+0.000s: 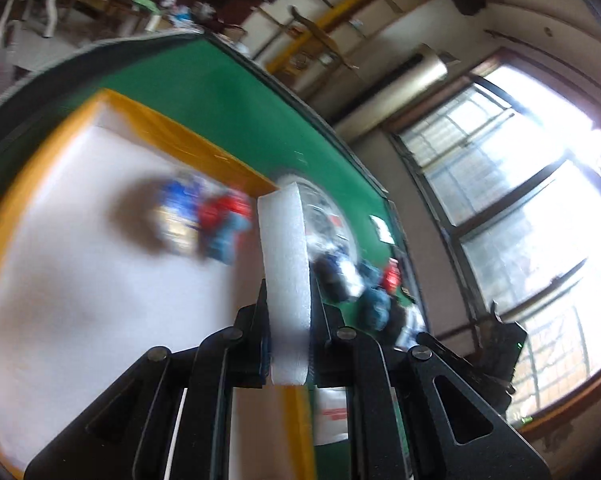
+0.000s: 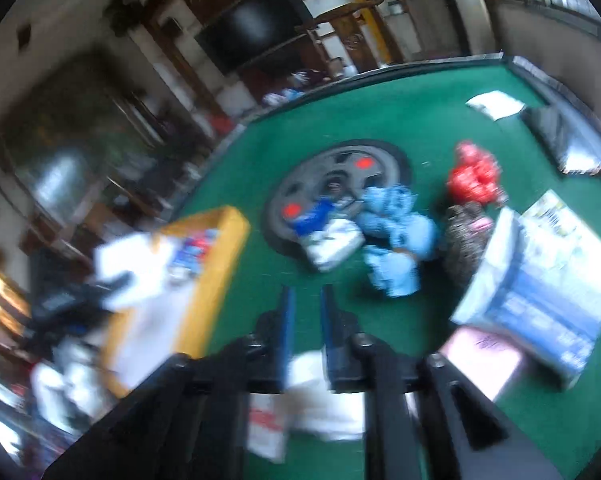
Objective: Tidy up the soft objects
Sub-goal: 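Carry the foam block into the tray and open the left gripper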
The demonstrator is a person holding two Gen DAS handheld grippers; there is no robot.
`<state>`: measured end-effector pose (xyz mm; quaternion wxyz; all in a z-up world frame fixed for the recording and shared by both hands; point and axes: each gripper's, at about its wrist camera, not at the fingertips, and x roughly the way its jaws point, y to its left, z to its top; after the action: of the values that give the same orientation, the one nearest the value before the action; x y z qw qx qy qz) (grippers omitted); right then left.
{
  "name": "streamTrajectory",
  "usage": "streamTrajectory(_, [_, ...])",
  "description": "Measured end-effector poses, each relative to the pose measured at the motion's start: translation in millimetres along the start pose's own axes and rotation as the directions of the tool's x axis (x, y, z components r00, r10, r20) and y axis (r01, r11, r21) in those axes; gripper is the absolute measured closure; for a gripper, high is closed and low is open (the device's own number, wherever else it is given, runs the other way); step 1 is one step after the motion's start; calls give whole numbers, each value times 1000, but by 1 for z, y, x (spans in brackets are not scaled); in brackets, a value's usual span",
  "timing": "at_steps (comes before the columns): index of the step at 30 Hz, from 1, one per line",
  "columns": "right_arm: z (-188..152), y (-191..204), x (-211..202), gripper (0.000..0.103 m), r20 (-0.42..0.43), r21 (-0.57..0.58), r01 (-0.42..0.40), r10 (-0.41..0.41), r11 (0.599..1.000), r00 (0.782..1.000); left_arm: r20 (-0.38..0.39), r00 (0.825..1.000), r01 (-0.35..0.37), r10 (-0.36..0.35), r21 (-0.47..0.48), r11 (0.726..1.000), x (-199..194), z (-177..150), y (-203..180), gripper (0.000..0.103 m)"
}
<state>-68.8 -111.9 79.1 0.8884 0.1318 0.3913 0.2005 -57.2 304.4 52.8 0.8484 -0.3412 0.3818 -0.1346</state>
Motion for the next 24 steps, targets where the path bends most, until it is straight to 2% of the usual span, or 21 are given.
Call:
streamTrajectory(1, [-1, 2, 2, 49, -6, -22, 31, -31, 999, 1000, 5, 1000, -28, 28, -5, 1000, -4, 4, 9, 92])
streamTrajectory(2, [-4, 2, 3, 44, -14, -43, 59, -59, 997, 998, 6, 998, -56, 56, -10, 998, -8, 9, 20, 92])
streamTrajectory(3, [-8, 2, 5, 43, -25, -60, 77, -79, 995, 997, 4, 997, -83, 83, -17, 996, -9, 15, 30, 92])
streamTrajectory(6, [-20, 4, 14, 44, -103, -86, 55, -64, 995, 993, -7, 993, -119, 119, -54, 991, -1, 33, 49, 92])
streamTrajectory(9, [-36, 11, 25, 44, -161, -132, 69, -90, 989, 983, -5, 984, -176, 177, -80, 981, 13, 48, 57, 92])
streamTrajectory(12, [-47, 14, 34, 43, -174, -172, 113, -143, 979, 974, 16, 978, -204, 206, -100, 974, 28, 62, 66, 90])
streamTrajectory(13, [-48, 14, 35, 43, -170, -184, 130, -161, 974, 972, 21, 977, -207, 210, -104, 973, 32, 65, 67, 83])
streamTrajectory(15, [-49, 15, 38, 43, -171, -197, 147, -181, 969, 968, 23, 975, -220, 223, -98, 971, 39, 71, 68, 55])
streamTrajectory(17, [-50, 14, 41, 44, -177, -215, 169, -209, 962, 962, 30, 974, -221, 224, -92, 971, 39, 75, 69, 53])
streamTrajectory(18, [-50, 14, 42, 46, -180, -228, 186, -229, 956, 957, 26, 975, -219, 222, -89, 972, 40, 76, 69, 52])
streamTrajectory(22, [-50, 9, 44, 79, -182, -227, 220, -263, 949, 947, 1, 978, -208, 209, -95, 973, 35, 72, 66, 51])
streamTrajectory(23, [-48, 6, 42, 84, -184, -208, 209, -248, 956, 951, -3, 977, -211, 212, -100, 972, 31, 70, 66, 51])
streamTrajectory(24, [-46, 3, 40, 84, -184, -189, 200, -234, 961, 955, -7, 974, -227, 227, -102, 969, 27, 69, 65, 51])
